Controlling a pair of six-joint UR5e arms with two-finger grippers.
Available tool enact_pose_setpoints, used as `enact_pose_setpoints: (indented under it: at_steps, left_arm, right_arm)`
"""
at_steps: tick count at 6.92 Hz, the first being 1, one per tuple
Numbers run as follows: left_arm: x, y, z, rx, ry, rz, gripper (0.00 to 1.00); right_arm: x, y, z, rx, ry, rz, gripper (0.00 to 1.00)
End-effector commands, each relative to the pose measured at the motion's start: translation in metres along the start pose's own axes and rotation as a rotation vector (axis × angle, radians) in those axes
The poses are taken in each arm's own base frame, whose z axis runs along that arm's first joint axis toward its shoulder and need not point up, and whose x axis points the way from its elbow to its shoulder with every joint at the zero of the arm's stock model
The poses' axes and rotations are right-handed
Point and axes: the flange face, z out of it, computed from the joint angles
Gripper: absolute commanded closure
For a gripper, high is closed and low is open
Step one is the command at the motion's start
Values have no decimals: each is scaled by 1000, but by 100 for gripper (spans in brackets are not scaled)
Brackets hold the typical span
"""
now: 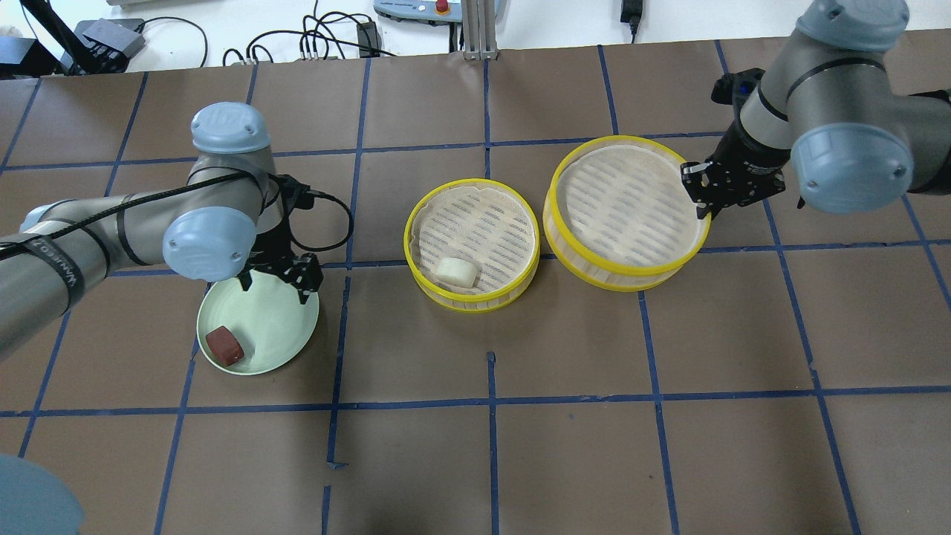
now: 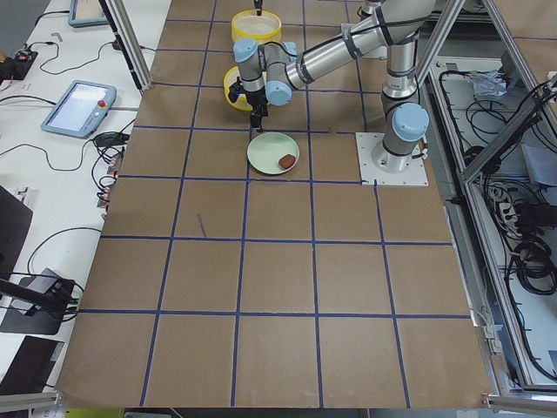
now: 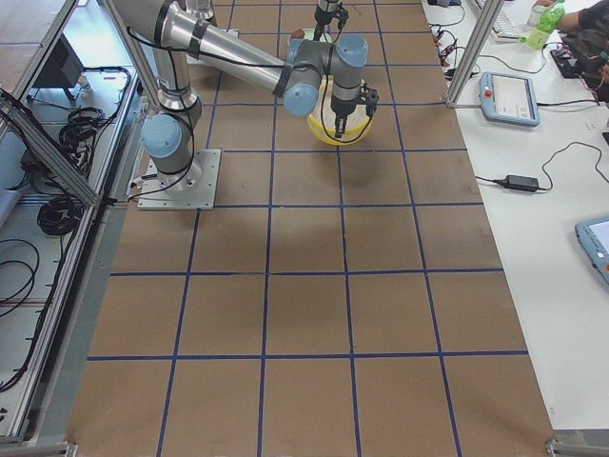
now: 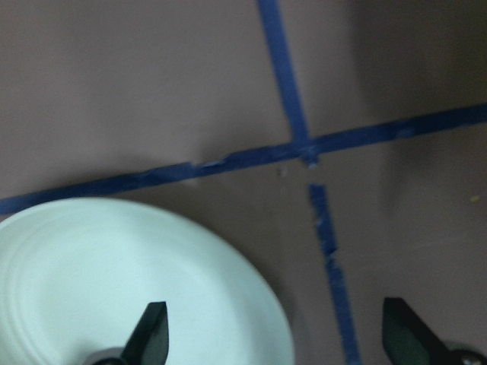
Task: Stack buns with steamer
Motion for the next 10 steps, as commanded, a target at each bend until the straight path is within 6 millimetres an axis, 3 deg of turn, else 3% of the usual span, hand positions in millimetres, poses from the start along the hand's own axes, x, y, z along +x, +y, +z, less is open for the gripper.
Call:
enact_pose_setpoints:
  at_steps: [1, 2, 3, 4, 5, 6, 8, 10]
  left_arm:
    - [-52, 21, 31, -148, 55, 3, 0]
    - [-54, 21, 34, -158, 49, 15, 34]
    - [-54, 20, 38, -170, 36, 19, 72]
    - [-54, 20, 38, -173, 38, 19, 92]
    - [-52, 19, 38, -167, 46, 15, 98]
    - [-53, 19, 36, -165, 48, 16, 99]
    - [-49, 16, 21, -106, 92, 7, 100]
    - [-50, -4, -52, 12, 320, -28, 100]
  right_arm:
    - [-67, 13, -4, 8, -8, 29, 93]
    - [-90, 15, -3, 6, -8, 51, 93]
    - [-126, 16, 1, 10, -21, 62, 92]
    - [-167, 15, 5, 11, -23, 80, 92]
    - [-197, 16, 15, 3, -19, 84, 92]
    - [-206, 11, 23, 3, -10, 96, 91]
    - [-204, 13, 39, -32, 12, 87, 90]
    - [-202, 15, 48, -42, 17, 88, 90]
